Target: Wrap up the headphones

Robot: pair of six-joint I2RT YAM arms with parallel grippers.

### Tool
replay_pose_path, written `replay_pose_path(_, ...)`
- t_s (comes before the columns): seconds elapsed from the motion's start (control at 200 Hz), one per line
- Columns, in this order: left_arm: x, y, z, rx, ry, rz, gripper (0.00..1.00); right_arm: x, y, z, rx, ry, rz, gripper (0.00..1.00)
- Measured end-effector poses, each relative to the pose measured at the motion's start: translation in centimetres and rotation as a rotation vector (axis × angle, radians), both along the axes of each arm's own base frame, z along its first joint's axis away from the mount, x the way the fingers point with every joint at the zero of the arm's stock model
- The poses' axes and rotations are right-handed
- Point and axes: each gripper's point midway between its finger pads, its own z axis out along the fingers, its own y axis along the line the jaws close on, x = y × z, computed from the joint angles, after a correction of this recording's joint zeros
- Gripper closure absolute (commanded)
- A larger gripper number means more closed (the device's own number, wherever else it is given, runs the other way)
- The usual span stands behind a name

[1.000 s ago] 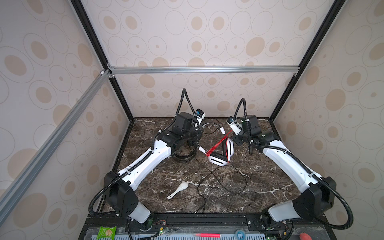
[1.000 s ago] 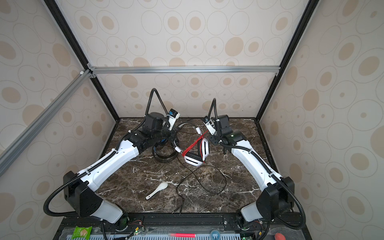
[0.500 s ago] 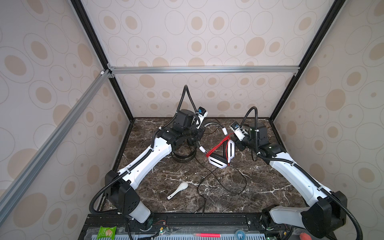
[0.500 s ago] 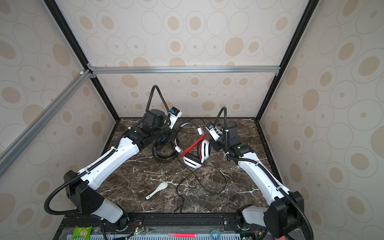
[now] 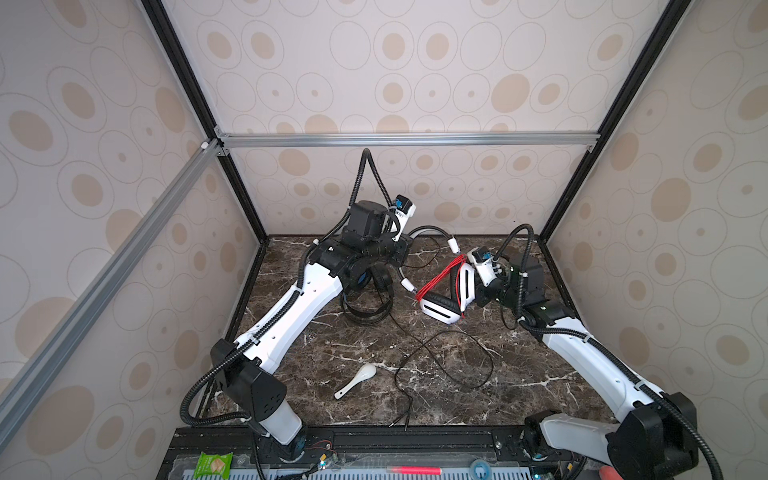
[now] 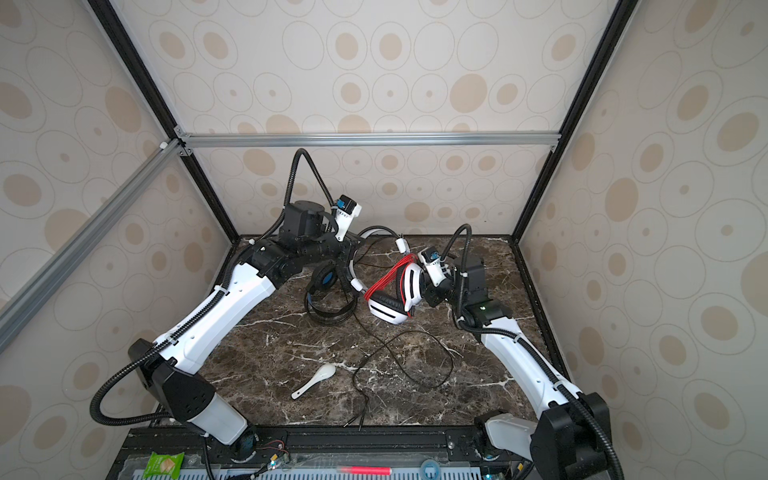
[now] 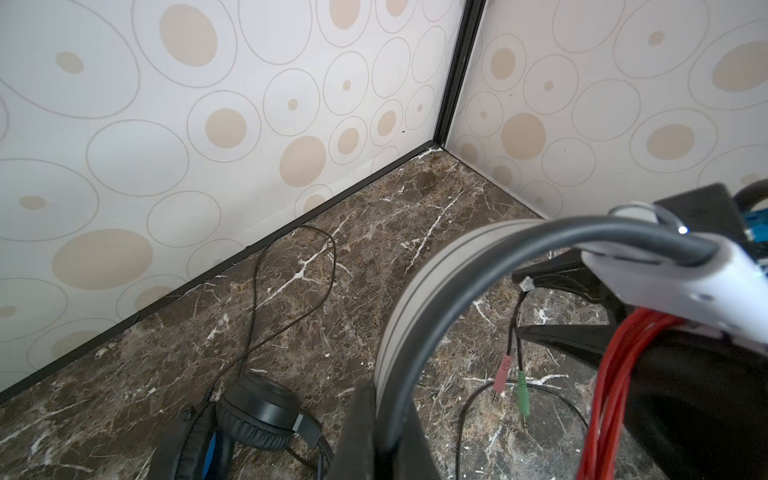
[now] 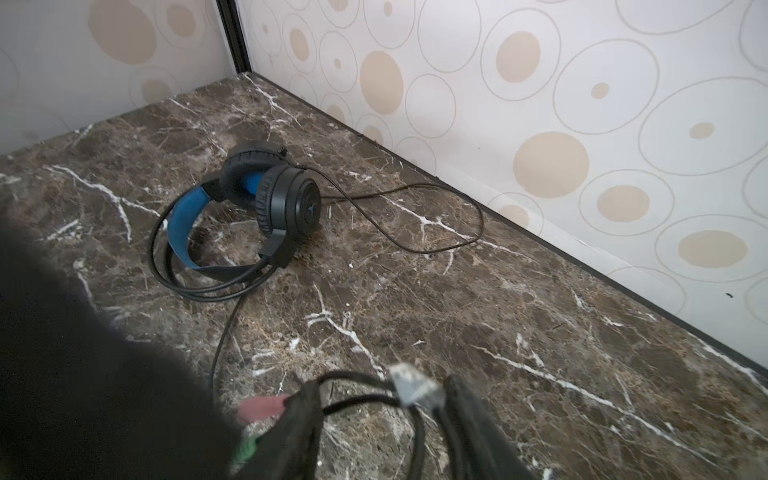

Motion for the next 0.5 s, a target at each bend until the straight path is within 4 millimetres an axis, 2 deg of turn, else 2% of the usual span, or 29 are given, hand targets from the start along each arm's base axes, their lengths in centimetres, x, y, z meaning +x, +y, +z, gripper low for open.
replay_pose_path(0.27, 0.2, -1.0, 1.0, -0.056, 0.029, -0.016, 1.0, -0.1, -0.5, 0.8, 0.145, 0.003, -0.026, 0.45)
replay_pose_path(0.5, -0.1, -1.3, 2.8, -0.098, 0.027, -0.03, 1.0, -0.6, -0.3, 1.8, 0.238, -0.006, -0.02, 0.43)
